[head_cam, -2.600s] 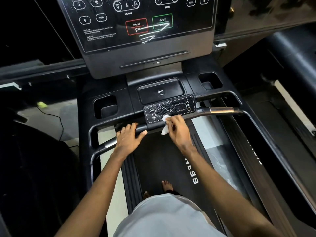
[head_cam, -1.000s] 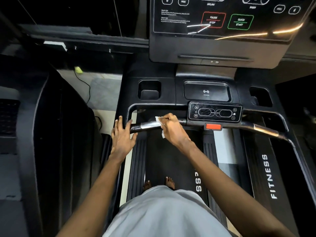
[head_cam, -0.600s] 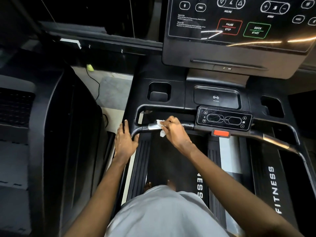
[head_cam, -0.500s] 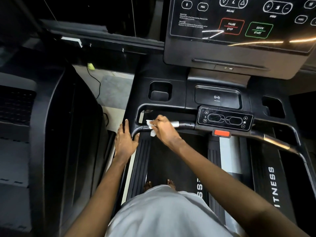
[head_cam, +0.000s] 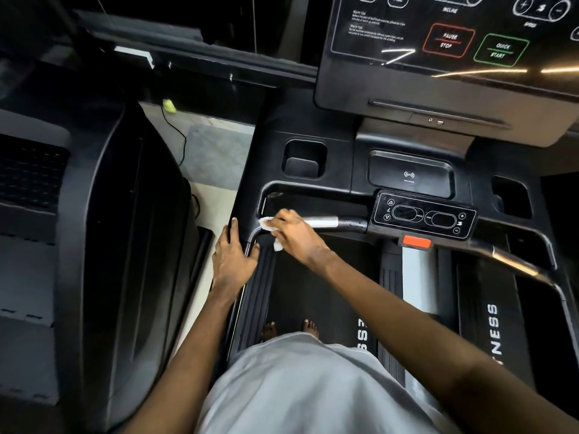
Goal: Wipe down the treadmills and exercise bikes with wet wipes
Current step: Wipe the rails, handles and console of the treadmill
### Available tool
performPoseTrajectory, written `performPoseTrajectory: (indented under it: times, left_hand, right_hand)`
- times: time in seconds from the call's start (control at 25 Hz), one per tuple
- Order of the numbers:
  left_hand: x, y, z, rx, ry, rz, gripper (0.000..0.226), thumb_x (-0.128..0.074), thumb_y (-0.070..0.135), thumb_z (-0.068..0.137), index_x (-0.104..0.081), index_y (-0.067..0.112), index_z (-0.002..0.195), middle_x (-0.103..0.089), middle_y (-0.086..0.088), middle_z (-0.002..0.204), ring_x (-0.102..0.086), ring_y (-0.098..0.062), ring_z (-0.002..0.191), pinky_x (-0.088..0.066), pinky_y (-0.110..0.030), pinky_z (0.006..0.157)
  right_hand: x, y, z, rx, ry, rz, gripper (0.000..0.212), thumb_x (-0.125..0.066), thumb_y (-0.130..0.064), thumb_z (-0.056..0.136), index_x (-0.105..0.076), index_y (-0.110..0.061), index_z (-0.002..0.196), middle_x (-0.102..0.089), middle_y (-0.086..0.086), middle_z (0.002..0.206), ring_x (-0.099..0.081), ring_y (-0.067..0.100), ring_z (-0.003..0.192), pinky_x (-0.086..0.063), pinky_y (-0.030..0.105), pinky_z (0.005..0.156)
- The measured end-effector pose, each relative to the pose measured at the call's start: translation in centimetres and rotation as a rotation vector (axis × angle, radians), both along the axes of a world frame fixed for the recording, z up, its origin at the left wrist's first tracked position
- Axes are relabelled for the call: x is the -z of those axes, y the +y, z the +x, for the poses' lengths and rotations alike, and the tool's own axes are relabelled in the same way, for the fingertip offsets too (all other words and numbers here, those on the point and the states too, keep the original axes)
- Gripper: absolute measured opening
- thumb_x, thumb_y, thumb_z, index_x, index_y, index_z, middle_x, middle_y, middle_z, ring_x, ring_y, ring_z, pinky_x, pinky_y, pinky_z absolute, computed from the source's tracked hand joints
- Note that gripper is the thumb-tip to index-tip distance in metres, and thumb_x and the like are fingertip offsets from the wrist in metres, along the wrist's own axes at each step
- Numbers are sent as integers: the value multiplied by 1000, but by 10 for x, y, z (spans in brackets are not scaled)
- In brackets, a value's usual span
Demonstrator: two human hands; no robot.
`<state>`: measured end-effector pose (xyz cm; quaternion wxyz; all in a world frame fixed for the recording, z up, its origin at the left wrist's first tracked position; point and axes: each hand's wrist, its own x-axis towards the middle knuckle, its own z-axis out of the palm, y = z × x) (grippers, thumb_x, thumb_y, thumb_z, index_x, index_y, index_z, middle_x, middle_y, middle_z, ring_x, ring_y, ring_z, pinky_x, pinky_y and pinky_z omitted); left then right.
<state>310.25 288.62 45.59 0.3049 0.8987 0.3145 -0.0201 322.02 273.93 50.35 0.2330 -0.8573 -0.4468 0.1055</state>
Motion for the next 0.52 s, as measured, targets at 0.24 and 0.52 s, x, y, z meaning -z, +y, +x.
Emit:
performPoseTrajectory:
  times: [0.24,0.52]
  left_hand:
    - [0,-3,1,37,-13,66,82,-62,34,94,-19,9,159,-26,-20,161,-32,-40,144,-33,-53,115]
    - [-5,-13,28,399,-135,236,59,-51,33,103,-32,18,157,-22,-8,167,-16,-29,154,-16,-52,122]
  right_hand:
    - [9,-28,2,133,-63,116,27,-57,-16,101,-68,-8,125,-61,5,114,-52,19,106,-48,33,97]
    - [10,-108,18,551,-210,176,23,-57,-23,102,-71,-12,117,-57,-3,104,-47,7,94,-29,4,93]
